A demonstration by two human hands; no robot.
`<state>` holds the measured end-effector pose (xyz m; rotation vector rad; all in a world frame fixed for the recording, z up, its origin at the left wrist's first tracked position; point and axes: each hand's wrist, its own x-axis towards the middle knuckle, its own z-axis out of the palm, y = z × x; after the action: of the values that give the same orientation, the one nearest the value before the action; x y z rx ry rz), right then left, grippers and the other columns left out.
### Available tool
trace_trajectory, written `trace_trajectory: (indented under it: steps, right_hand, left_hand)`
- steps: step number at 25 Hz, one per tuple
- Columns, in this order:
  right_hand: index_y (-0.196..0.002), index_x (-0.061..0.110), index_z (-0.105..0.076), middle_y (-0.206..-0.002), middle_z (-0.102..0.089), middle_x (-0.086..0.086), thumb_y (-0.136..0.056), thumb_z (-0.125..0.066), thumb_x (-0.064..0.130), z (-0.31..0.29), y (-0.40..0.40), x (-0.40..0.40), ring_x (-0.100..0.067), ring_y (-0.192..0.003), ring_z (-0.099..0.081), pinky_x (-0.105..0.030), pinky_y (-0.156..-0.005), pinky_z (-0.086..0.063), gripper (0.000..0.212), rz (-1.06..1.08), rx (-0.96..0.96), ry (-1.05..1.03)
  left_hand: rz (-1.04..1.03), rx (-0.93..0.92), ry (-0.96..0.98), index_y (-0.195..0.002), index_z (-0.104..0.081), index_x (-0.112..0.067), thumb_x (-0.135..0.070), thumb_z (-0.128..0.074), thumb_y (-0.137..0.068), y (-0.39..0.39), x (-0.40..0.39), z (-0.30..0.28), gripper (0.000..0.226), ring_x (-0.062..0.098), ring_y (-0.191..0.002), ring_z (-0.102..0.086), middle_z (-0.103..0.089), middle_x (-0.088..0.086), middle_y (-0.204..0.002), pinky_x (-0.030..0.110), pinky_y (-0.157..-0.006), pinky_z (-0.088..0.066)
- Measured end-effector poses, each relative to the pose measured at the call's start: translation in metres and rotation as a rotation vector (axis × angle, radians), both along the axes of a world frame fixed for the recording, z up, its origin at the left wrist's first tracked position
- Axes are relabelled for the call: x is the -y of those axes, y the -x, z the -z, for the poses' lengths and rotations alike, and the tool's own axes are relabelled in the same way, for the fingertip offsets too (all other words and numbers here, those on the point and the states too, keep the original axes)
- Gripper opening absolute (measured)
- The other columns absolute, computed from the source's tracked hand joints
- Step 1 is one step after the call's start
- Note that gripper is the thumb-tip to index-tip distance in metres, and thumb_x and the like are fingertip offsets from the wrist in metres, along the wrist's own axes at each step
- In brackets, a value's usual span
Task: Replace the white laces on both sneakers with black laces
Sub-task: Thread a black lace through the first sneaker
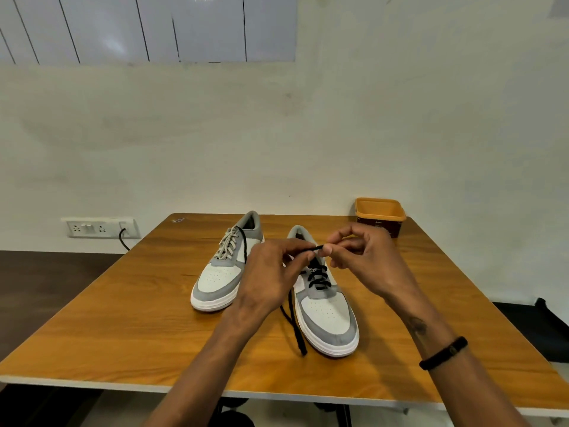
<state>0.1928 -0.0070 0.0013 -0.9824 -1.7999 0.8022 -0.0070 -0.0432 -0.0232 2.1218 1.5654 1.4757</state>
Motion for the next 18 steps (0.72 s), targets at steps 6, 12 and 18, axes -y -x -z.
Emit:
trace_trajectory:
  steps: [6,12,18]
  right_hand:
    - [-0.107,0.024,-0.076,-0.090,-0.078,0.009,-0.096,-0.075,0.019,0.015,0.008,-0.003,-0.003,-0.084,-0.075,-0.016,-0.071,-0.058,0.012,-0.012,0.045,-0.026]
    - [-0.123,0.024,-0.073,-0.105,-0.072,0.009,-0.095,-0.074,0.040,0.085,0.030,-0.018,-0.003,-0.090,-0.067,-0.023,-0.073,-0.059,0.032,0.381,0.089,0.094]
    - [-0.120,0.020,-0.076,-0.103,-0.060,-0.002,-0.102,-0.065,0.022,0.105,0.056,-0.005,-0.019,-0.095,-0.056,-0.032,-0.073,-0.052,0.021,0.548,0.351,-0.226]
  left_hand:
    - [-0.055,0.011,0.014,-0.111,-0.080,-0.026,-0.030,-0.072,-0.098,-0.005,-0.007,0.005,0.016,-0.006,-0.082,-0.069,-0.075,-0.016,-0.089,0.010,-0.068,-0.053]
    - [-0.355,-0.086,0.082,-0.107,-0.076,-0.021,-0.033,-0.068,-0.098,-0.004,-0.026,0.017,0.018,0.006,-0.071,-0.067,-0.077,-0.006,-0.085,0.029,-0.070,-0.058]
    - [-0.397,-0.197,0.124,-0.107,-0.078,-0.026,-0.039,-0.065,-0.097,-0.010,-0.050,0.010,0.021,0.016,-0.068,-0.069,-0.077,-0.002,-0.083,0.038,-0.069,-0.061]
